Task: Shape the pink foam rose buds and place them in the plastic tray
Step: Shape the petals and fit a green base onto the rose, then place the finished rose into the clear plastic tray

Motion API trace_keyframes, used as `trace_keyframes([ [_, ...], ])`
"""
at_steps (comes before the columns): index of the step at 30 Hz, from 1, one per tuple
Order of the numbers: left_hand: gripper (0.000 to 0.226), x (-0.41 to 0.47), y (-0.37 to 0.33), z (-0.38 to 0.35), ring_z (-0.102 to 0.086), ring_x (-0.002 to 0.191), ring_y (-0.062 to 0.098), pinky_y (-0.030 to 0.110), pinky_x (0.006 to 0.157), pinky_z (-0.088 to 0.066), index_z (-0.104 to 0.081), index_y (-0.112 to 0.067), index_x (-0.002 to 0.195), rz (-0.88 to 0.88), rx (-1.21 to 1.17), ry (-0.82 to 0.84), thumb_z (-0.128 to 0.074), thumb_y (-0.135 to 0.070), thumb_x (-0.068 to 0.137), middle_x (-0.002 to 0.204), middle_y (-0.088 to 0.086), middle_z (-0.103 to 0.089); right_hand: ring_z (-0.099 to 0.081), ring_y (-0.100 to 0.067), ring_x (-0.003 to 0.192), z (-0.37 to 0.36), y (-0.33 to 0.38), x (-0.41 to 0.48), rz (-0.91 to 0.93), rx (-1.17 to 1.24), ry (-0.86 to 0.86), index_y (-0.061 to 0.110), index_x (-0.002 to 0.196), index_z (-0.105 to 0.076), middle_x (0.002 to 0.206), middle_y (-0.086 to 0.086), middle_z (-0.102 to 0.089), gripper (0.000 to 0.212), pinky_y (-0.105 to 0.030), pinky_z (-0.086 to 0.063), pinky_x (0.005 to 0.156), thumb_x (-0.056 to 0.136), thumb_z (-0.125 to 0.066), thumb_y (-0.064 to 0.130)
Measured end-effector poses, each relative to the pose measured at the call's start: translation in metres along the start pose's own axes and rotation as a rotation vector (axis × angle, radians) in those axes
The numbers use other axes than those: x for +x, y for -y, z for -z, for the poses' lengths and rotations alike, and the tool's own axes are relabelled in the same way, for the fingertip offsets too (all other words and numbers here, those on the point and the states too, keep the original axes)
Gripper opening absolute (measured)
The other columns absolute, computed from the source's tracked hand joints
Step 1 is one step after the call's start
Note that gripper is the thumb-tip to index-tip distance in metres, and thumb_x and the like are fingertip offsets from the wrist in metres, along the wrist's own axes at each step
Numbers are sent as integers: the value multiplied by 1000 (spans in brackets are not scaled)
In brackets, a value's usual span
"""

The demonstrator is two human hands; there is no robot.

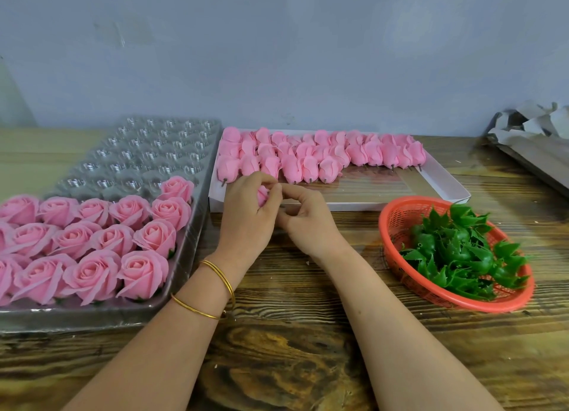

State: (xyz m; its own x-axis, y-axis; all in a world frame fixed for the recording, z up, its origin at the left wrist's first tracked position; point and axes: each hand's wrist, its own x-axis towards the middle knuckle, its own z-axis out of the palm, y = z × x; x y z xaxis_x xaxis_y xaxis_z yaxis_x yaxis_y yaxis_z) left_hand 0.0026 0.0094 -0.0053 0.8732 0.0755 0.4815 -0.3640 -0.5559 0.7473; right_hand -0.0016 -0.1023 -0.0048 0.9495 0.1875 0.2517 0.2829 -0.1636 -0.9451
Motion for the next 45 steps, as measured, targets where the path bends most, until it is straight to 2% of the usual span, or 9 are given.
trace_keyframes([
  [6, 16, 0, 0, 1, -54, 102, 14, 9, 78, -36, -65, -14, 104, -6, 45, 14, -56, -21, 93, 102, 2, -64, -50, -22, 63, 1, 1, 0, -19, 45, -1, 18, 101, -68, 68, -10, -59, 37, -40, -49, 65, 85, -56, -14],
  [8, 16, -1, -1, 1, -54, 102, 15, 14, 78, -39, -65, -13, 104, -14, 60, 17, -56, -20, 93, 102, 3, -64, -52, -21, 60, 1, 1, 0, -24, 43, -2, 21, 99, -66, 67, -11, -59, 38, -37, -51, 61, 87, -56, -13],
  [11, 16, -1, -2, 2, -55, 100, 18, 25, 81, -41, -65, -11, 104, -27, 82, 17, -56, -16, 93, 100, 5, -64, -54, -2, 53, -1, 0, 0, -30, 58, -25, 18, 101, -63, 73, -2, -60, 35, -16, -46, 52, 87, -56, -13],
  [14, 18, -1, -3, 2, -54, 103, 20, 27, 85, -41, -65, -11, 108, -26, 96, 25, -55, -14, 93, 104, 6, -63, -56, 4, 57, -1, -2, 1, -60, 81, -62, 14, 104, -55, 85, -2, -59, 29, -13, -46, 52, 87, -60, -8],
  [19, 13, 0, -2, 2, -51, 97, 23, 32, 82, -42, -65, -8, 98, -30, 145, 52, -53, -12, 94, 97, 8, -58, -56, -9, 67, -1, -2, 3, -92, 105, -85, 16, 100, -50, 91, -7, -60, 30, -16, -48, 55, 85, -64, -6],
  [28, 10, 4, -3, 5, -47, 84, 19, 18, 67, -26, -63, -4, 89, -52, 140, 6, -54, -6, 93, 88, 8, -54, -57, -18, 76, -2, 4, 1, -118, 115, -70, 12, 109, -49, 99, -9, -59, 33, -25, -51, 61, 85, -65, -4],
  [31, 10, 6, -7, 9, -46, 81, 16, 16, 64, -27, -62, -5, 87, -66, 142, -34, -54, -6, 92, 86, 5, -52, -63, -18, 79, 0, 7, 0, -120, 119, -76, 10, 112, -50, 98, -3, -62, 38, -30, -56, 71, 82, -71, -2],
  [35, 13, 12, -16, 19, -48, 81, 18, 20, 65, -26, -62, -5, 87, -97, 182, -93, -52, -9, 94, 89, 9, -56, -66, -34, 101, 2, 10, 1, -147, 113, -121, 10, 117, -52, 112, -12, -64, 49, -49, -54, 91, 77, -80, 6],
  [45, 15, 48, -43, 80, -48, 76, 20, 19, 60, -25, -66, -4, 88, -145, 312, -127, -53, -11, 92, 81, 7, -58, -64, -40, 101, 1, 6, 3, -183, 148, -169, 23, 107, -56, 108, -10, -64, 40, -54, -52, 91, 76, -78, 12],
])
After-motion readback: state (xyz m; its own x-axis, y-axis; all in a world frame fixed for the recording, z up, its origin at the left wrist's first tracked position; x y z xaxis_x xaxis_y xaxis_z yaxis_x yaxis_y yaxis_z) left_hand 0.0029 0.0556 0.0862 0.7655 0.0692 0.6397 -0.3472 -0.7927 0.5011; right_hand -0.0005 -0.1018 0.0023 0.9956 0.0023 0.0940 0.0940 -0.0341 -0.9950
